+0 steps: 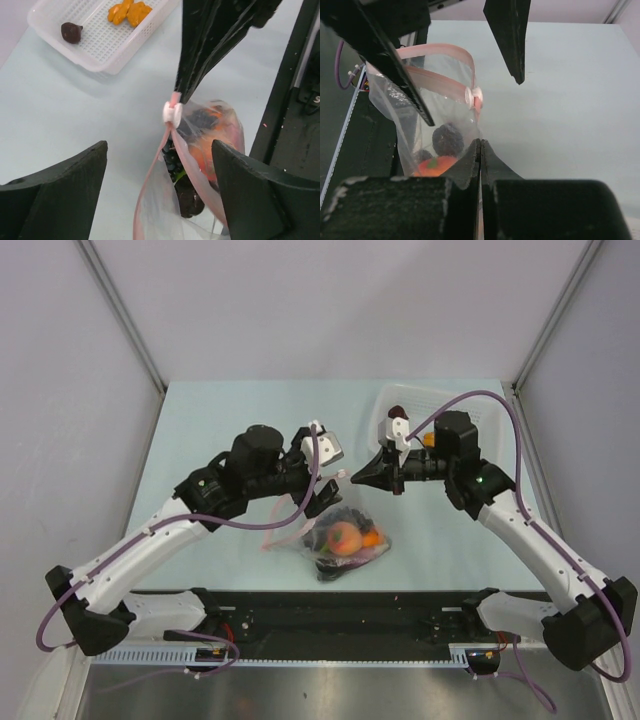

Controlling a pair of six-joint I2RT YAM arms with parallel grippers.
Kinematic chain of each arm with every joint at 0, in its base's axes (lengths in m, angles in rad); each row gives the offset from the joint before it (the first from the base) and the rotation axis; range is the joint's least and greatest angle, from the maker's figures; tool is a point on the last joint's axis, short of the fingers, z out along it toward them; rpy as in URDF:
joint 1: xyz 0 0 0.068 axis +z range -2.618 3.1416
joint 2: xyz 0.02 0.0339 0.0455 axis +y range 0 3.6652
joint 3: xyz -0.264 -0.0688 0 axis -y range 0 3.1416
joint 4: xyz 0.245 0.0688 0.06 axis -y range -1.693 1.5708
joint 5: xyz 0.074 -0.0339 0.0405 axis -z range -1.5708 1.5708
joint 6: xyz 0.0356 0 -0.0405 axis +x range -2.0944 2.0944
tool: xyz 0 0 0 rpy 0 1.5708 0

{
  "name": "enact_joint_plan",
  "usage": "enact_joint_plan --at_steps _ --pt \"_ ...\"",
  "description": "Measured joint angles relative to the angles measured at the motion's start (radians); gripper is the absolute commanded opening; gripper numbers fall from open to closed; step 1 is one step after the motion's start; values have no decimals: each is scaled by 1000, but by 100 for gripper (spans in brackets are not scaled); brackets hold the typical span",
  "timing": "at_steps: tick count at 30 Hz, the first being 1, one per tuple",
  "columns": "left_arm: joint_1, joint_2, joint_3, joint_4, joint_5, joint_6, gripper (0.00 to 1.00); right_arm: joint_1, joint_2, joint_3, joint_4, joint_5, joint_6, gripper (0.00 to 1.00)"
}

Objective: Place the food in the zip-top bag and seal the zipper
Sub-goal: Adjust the zipper food storage bag at the center of the board.

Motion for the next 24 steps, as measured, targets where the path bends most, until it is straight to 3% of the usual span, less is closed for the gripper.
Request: enact_joint_plan --at_steps 1,4,5,7,8,10,13,16,18,22,24 --pt "0 -5 -19 11 -11 6 77 0 -5 0 -3 0 0 0" --pt "2 -22 -71 24 -12 16 50 3 -17 0 -12 -1 -8 0" --pt "2 -29 -84 27 -6 23 35 6 -20 0 -13 -2 -12 0" --pt "3 -45 -108 33 21 40 23 13 -29 0 -14 -2 -22 0" --pt "3 -54 -116 35 34 47 14 16 -33 0 -15 -3 -27 11" --pt "3 -74 -124 36 72 68 9 26 -48 0 -26 -10 -50 34" --pt "3 -92 -124 39 124 93 0 50 -70 0 -61 -14 -88 41" --pt "3 -93 -124 39 156 113 0 67 -82 0 -83 -7 -115 55" --pt "2 -93 -124 39 175 121 0 72 -82 0 -100 7 -128 67" --pt "0 -93 -124 38 193 140 0 46 -82 0 -124 34 -144 100" --pt "0 -93 -124 38 198 146 0 9 -82 0 -124 40 -138 100"
